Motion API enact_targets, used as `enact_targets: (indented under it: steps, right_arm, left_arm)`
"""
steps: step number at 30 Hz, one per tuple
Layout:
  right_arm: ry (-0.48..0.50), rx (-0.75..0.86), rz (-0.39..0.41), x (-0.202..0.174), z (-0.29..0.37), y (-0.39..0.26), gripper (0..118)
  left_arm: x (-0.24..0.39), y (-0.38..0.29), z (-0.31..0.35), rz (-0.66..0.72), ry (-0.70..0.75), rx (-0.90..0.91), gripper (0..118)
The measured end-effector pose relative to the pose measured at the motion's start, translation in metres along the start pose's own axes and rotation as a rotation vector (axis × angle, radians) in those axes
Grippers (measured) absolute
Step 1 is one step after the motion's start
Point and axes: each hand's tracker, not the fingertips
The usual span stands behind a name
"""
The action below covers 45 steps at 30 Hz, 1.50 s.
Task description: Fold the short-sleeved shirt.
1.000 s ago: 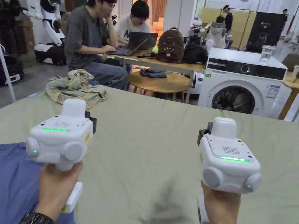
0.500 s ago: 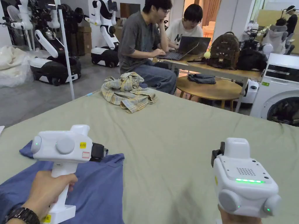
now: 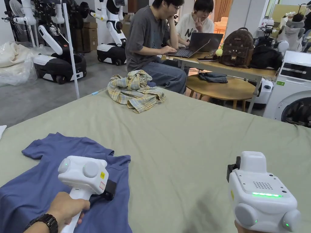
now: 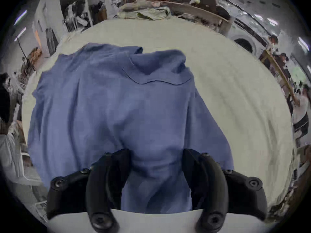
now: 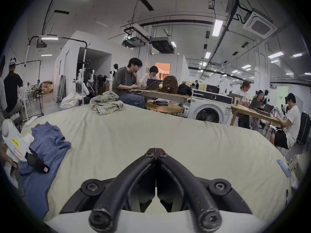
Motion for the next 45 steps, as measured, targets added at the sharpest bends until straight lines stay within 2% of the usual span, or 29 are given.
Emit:
enact_targets:
  steps: [2, 4, 5, 7, 10, 14, 18, 21, 24, 25, 31, 42, 45]
  right_arm:
    - [-0.002, -0.004, 0.001, 0.002, -0.001, -0.001, 0]
    - [-0.002, -0.007, 0.002, 0.003, 0.000, -0.002, 0]
    - [-0.003, -0.007, 0.003, 0.003, 0.000, -0.002, 0]
    - [-0.005, -0.008, 0.003, 0.005, -0.001, -0.003, 0]
    - [-0.008, -0.011, 0.003, 0.009, 0.001, -0.003, 0]
    - [-0.014, -0.006, -0.002, 0.017, 0.006, -0.002, 0]
    - [-0.033, 0.021, -0.014, 0.030, 0.017, 0.002, 0]
    - [-0.057, 0.040, -0.022, 0.043, 0.024, 0.004, 0]
    - [-0.089, 0.061, -0.038, 0.059, 0.031, 0.006, 0]
    - [-0.099, 0.068, -0.041, 0.065, 0.034, 0.007, 0]
    - [-0.176, 0.074, -0.078, 0.103, 0.050, 0.011, 0]
    - [-0.349, 0.079, -0.128, 0.182, 0.101, 0.000, 0]
    - [-0.407, 0.081, -0.143, 0.209, 0.118, -0.008, 0]
  left_arm:
    - [0.004, -0.002, 0.000, -0.007, 0.016, 0.008, 63]
    - [0.006, -0.003, 0.002, -0.025, 0.017, 0.023, 52]
    - [0.007, -0.003, 0.003, -0.026, 0.014, 0.031, 41]
    - [0.009, -0.004, 0.004, -0.054, 0.033, 0.062, 0]
    - [0.005, -0.006, 0.007, -0.046, 0.018, 0.072, 0]
    - [-0.002, -0.006, 0.028, 0.052, -0.036, 0.180, 0]
    - [0.012, 0.001, 0.065, -0.043, -0.002, 0.365, 0]
    - [0.016, 0.019, 0.097, 0.033, -0.090, 0.457, 0]
    - [0.038, 0.040, 0.129, -0.016, -0.115, 0.535, 0]
    - [0.049, 0.047, 0.139, -0.028, -0.163, 0.549, 0]
    - [0.150, 0.078, 0.177, -0.164, -0.308, 0.613, 0]
    - [0.391, 0.091, 0.172, -0.506, -0.602, 0.544, 0]
    - [0.441, 0.078, 0.166, -0.538, -0.685, 0.508, 0]
